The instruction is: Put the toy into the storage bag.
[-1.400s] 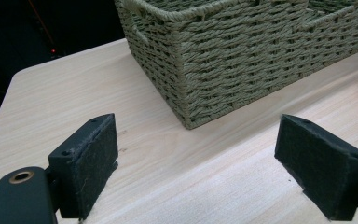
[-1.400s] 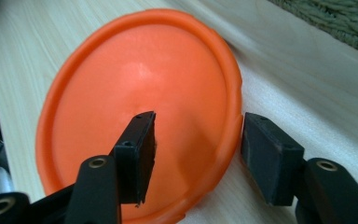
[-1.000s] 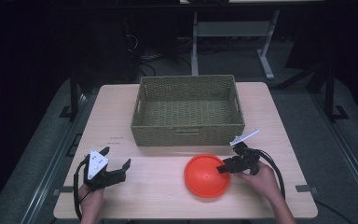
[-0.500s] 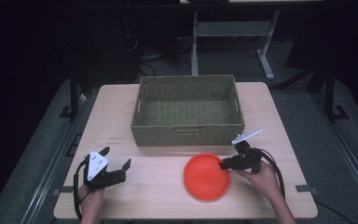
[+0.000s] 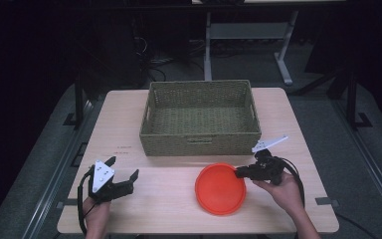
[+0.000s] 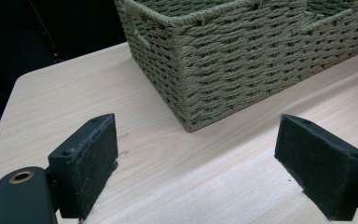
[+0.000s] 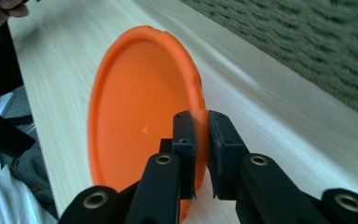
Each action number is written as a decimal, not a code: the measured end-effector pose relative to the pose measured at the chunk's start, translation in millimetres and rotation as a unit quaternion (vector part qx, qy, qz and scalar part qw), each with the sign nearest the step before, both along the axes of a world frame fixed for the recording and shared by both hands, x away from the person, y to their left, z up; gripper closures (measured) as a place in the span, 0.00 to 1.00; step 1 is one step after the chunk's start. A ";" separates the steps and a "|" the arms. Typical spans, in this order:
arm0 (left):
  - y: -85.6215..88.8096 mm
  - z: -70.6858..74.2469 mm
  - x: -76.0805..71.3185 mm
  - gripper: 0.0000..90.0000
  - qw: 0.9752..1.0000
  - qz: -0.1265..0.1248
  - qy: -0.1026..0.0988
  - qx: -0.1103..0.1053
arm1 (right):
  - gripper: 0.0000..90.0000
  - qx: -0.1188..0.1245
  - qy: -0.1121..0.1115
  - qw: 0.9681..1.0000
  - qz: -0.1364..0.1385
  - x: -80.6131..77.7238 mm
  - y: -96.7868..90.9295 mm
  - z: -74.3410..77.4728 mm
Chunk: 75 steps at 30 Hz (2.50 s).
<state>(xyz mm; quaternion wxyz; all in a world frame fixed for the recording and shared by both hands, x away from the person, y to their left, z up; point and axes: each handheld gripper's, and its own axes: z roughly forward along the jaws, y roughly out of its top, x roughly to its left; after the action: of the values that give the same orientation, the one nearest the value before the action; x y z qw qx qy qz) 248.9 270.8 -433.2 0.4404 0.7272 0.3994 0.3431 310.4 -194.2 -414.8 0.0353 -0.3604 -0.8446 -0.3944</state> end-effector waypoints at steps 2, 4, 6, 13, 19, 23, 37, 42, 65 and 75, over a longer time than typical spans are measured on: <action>0.0 0.1 -0.4 0.14 1.000 0.001 0.000 0.002 | 0.91 -0.002 -0.007 1.000 0.006 -2.8 1.4 6.1; -0.2 0.1 -0.7 0.14 1.000 0.001 -0.001 0.003 | 0.91 -0.006 -0.017 1.000 0.010 -6.0 2.6 14.4; 0.4 0.2 -0.6 0.14 1.000 0.002 -0.001 0.003 | 0.91 -0.009 -0.024 1.000 0.013 -7.9 2.9 21.0; 0.4 0.2 -0.8 0.14 1.000 0.003 -0.003 0.004 | 0.91 -0.010 -0.037 0.999 0.016 -10.2 0.8 42.4; 1.8 0.6 -1.2 0.14 1.000 0.005 0.001 0.004 | 0.91 -0.014 -0.043 0.999 0.019 -9.3 0.1 53.5; 1.8 0.8 -1.2 0.14 1.000 0.005 -0.001 0.003 | 0.91 -0.022 -0.048 0.998 0.022 -7.6 1.3 59.9; 2.7 1.3 -1.6 0.14 1.000 0.007 -0.003 0.001 | 0.91 -0.036 -0.060 0.997 0.015 -2.2 2.3 86.4; 3.1 1.2 -2.3 0.14 1.000 0.008 -0.005 0.000 | 0.91 -0.043 -0.064 0.997 0.017 0.0 4.5 97.2; 4.0 1.0 -1.8 0.14 1.000 0.009 -0.003 -0.004 | 0.91 -0.045 -0.076 0.996 0.015 18.8 10.6 133.3; 5.2 1.1 -1.8 0.14 1.000 0.010 -0.003 -0.002 | 0.91 -0.054 -0.081 0.995 0.018 26.5 15.5 144.8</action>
<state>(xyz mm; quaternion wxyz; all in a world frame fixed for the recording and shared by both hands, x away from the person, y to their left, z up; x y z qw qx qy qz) 247.2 276.0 -432.1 0.4395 0.7214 0.4061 0.3486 336.9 -178.7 -270.0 -0.0458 -0.3138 -0.8711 -0.3750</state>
